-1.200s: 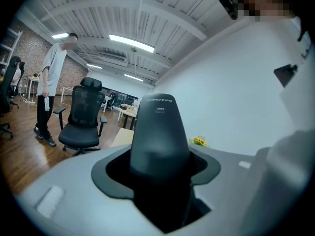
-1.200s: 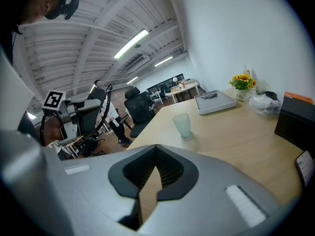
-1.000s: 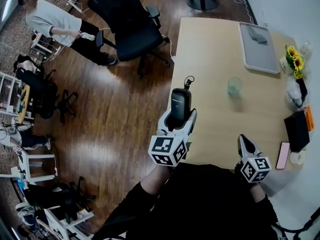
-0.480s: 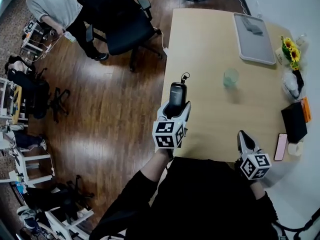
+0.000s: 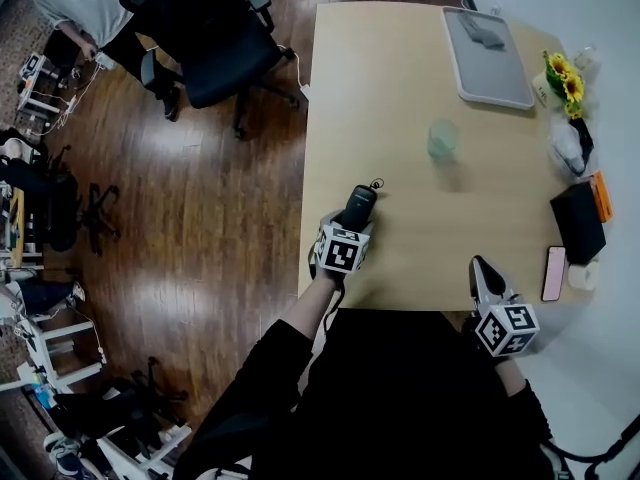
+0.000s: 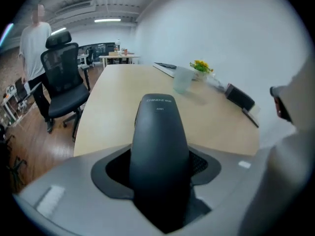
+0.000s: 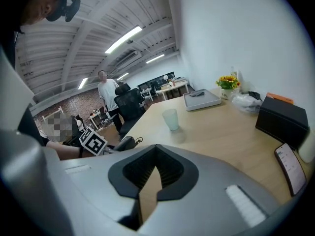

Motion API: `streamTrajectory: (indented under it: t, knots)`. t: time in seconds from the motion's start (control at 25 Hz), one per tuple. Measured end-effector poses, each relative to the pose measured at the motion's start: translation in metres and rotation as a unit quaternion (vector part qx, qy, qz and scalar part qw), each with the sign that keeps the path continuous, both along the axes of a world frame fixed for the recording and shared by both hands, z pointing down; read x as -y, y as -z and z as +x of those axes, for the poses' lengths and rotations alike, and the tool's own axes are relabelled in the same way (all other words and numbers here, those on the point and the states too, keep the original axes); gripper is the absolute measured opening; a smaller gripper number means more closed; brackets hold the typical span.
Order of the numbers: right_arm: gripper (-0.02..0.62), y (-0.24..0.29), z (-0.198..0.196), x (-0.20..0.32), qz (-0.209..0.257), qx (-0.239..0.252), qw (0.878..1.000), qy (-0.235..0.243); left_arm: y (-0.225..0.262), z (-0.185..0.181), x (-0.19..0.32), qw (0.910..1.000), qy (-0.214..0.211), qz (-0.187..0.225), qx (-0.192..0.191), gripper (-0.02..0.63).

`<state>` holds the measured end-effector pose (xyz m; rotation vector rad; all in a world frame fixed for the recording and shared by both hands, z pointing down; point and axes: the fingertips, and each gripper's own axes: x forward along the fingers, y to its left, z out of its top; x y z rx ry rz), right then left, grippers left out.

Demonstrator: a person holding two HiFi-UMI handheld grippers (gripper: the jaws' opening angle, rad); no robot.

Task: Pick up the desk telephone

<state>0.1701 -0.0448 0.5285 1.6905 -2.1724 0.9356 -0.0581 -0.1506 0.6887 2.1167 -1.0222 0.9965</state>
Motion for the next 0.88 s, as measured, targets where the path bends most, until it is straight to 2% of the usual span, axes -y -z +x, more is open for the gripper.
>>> streamTrajectory:
  t: [0.08,0.28,0.48,0.64,0.88]
  knots:
    - [0.000,-0.001,0.000,0.000,-0.001,0.001,1.000,-0.002,0.000,0.003,0.000,0.9998,-0.018,0.011,0.005,0.264]
    - [0.000,0.005,-0.008,0.004,0.018,0.001,1.000,0.020,-0.002,-0.004,-0.002,1.0000,0.008,0.003,0.005,0.264]
    - [0.000,0.008,-0.018,0.004,0.026,0.004,0.999,0.040,-0.005,-0.005,-0.001,0.9999,0.005,0.007,0.006,0.264]
    - [0.000,0.006,-0.015,0.004,0.022,0.000,0.999,0.038,-0.006,-0.001,0.000,0.9998,-0.005,0.018,0.009,0.264]
    - [0.000,0.005,-0.013,0.005,0.021,0.001,0.999,0.042,0.000,-0.002,0.002,0.9997,0.003,0.024,0.009,0.264]
